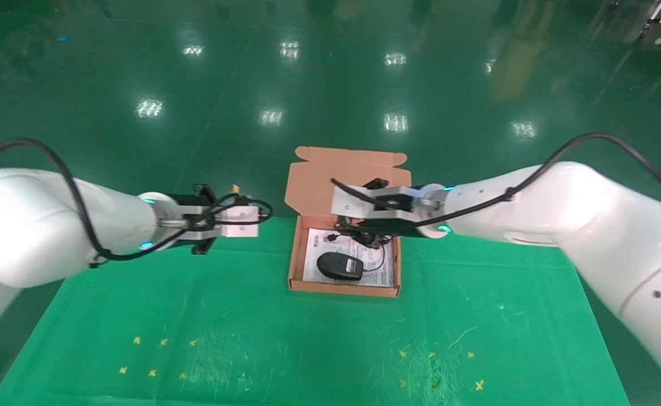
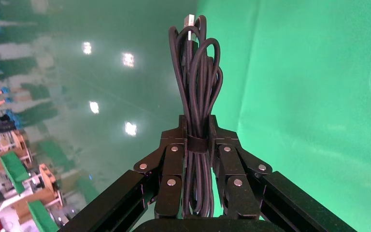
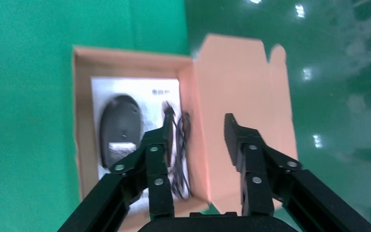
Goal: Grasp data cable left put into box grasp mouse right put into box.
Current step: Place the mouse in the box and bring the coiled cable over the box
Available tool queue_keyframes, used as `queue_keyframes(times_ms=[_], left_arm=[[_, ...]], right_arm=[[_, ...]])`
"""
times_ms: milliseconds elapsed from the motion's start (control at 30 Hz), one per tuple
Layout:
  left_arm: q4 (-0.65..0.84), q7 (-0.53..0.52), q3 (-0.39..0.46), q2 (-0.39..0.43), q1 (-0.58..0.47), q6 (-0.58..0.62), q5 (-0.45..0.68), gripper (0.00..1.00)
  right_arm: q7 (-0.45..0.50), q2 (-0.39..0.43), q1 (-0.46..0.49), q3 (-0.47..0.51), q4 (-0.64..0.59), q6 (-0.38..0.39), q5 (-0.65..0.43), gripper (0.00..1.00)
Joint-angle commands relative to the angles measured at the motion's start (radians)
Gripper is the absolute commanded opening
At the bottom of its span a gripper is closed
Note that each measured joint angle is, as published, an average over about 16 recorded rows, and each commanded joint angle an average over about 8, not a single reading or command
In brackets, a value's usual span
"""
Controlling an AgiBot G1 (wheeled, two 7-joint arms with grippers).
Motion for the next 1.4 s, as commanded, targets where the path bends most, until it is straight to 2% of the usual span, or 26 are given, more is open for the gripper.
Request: queue_keyframes(times_ms=[33,300,567,833,1133,1400], left_arm=[[0.029,0.011,0.005,0.025,0.007,-0.031,-0.004,0.0],[0.212,0.073,0.037,0.155,0.017,-0.226,-0.035,0.0],[0.271,0.06,0.172,0.183,0.001,-0.371,-0.134,0.0],[0.289,-0.012,0.329,0.188,-0.027,-0.473,-0.199,0.0],[0.284,-0.079,0.446,0.19,-0.066,-0.526,-0.261,0.0],[0.275,-0.095,0.5,0.191,-0.09,-0.536,-0.294,1.0]], right_arm=[[0.004,0.025,0.007,0.0,0.017,-0.003,-0.003,1.0],[0.125,0.218,0.042,-0.033,0.208,-0.01,-0.09,1.0],[0.323,0.383,0.066,-0.084,0.472,-0.025,-0.249,1.0],[0.526,0.433,0.078,-0.115,0.628,-0.043,-0.417,1.0],[0.649,0.444,0.073,-0.122,0.7,-0.054,-0.519,1.0],[0.682,0.45,0.072,-0.124,0.727,-0.059,-0.556,1.0]])
